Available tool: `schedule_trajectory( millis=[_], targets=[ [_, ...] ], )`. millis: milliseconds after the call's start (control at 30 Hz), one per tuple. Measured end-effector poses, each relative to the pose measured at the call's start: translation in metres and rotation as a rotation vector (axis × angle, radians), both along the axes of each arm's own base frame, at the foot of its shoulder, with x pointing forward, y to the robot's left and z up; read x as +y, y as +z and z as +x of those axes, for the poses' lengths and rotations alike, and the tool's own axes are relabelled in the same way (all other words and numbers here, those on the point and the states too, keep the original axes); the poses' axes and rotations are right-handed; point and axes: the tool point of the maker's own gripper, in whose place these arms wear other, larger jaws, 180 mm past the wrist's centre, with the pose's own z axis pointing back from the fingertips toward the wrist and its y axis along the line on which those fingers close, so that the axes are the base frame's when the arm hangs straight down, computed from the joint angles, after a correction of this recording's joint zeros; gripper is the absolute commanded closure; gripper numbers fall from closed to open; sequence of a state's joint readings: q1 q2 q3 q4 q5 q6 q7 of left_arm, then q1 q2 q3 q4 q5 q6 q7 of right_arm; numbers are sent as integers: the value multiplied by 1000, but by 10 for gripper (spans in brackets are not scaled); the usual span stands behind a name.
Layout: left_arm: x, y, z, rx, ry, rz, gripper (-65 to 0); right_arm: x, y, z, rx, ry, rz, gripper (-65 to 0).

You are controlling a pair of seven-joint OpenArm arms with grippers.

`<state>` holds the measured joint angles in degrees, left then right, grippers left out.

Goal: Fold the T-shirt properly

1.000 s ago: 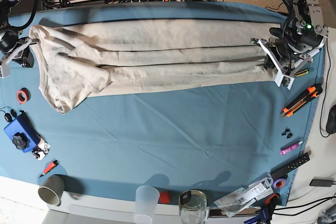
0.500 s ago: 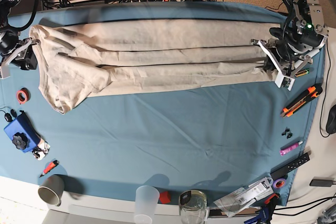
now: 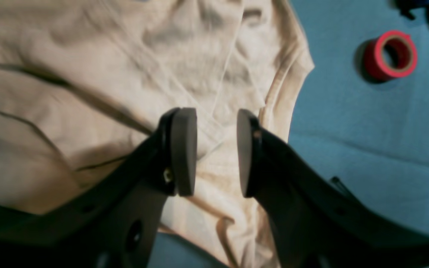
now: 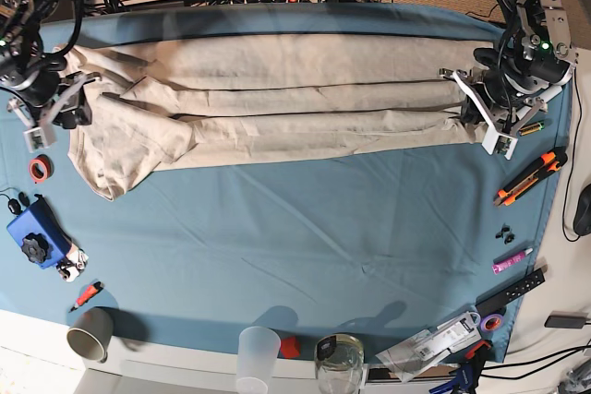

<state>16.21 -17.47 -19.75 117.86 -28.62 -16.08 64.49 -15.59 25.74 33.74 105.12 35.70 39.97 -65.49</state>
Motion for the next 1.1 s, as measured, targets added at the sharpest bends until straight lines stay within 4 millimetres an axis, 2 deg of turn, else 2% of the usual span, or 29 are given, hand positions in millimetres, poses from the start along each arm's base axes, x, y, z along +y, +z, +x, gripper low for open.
schedule_trajectory(
  millis=[100, 267, 333, 433, 533, 867, 1000, 1100],
  targets=[
    [0, 1, 1, -4, -1, 0, 0, 3, -3, 2, 4, 14, -16, -189],
    [0, 3, 4, -13, -1, 0, 0, -14, -2, 13, -16, -64, -33, -189],
    [0, 3, 4, -12, -1, 0, 0, -19, -9, 19, -12, -92, 10, -189],
    [0, 3, 4, -12, 1, 1, 0, -26, -31, 14, 71, -138, 76, -189],
    [1, 3, 4, -13, 1, 1, 0, -19, -45, 6, 141, -140, 154, -189],
    [1, 3, 4, -13, 1, 1, 0, -3, -43, 6, 145, -84, 219, -189],
    [0, 4, 5, -16, 1, 0, 0, 4, -50, 5, 177, -56, 199, -189],
    [0, 4, 5, -17, 1, 0, 0, 11, -56, 10, 178, -24, 167, -130]
  ],
)
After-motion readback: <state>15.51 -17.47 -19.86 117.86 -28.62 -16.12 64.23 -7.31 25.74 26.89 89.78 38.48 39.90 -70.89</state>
